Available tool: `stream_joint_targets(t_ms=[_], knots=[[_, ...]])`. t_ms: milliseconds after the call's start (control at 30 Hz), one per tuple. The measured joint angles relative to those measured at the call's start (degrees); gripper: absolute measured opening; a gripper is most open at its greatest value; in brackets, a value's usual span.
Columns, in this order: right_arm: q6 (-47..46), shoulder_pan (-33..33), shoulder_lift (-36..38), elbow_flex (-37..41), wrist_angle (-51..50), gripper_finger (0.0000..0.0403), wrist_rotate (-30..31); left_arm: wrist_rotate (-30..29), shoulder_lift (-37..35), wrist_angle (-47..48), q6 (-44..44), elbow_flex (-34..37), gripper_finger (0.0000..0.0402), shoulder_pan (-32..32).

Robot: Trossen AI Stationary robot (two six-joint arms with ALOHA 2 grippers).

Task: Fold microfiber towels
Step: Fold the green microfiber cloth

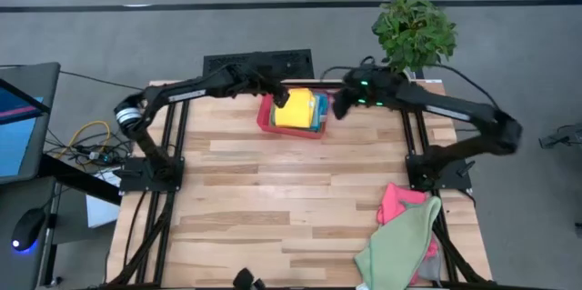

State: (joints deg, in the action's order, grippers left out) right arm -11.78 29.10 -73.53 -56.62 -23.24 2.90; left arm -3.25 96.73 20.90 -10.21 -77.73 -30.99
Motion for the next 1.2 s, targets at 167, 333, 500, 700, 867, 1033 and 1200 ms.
stream_joint_targets(t_ms=[167, 333, 500, 700, 867, 1033, 1200], knots=[[-7.8, -8.2, 14.8, -0.4, -22.2, 0.0172, -0.2, 0.0, -6.3, 12.7, -0.7, -0.5, 0.0277, 2.4], [-27.3, -26.0, 22.8, -0.3, -40.4, 0.0181, 2.6, 1.1, -11.5, 24.7, -5.5, -0.3, 0.0292, 7.4], [-46.6, -51.4, 21.4, 1.9, -44.0, 0.0173, 5.6, 2.6, -14.8, 25.9, -12.7, 3.3, 0.0294, 19.1], [-60.4, -73.8, 12.0, 6.0, -43.8, 0.0163, 5.6, -4.0, -14.0, 19.6, -20.7, 8.5, 0.0294, 36.7], [-63.7, -82.5, 2.1, 6.3, -42.4, 0.0186, 2.1, -10.5, -13.4, 3.7, -27.7, 15.6, 0.0294, 48.0], [-63.3, -83.9, -4.9, 6.3, -41.4, 0.0239, -5.9, -14.2, -11.8, -10.2, -32.5, 21.8, 0.0294, 54.0], [-58.9, -83.0, -7.6, 6.4, -37.4, 0.0254, -4.3, -15.6, -7.8, -18.3, -34.5, 24.6, 0.0293, 56.6]])
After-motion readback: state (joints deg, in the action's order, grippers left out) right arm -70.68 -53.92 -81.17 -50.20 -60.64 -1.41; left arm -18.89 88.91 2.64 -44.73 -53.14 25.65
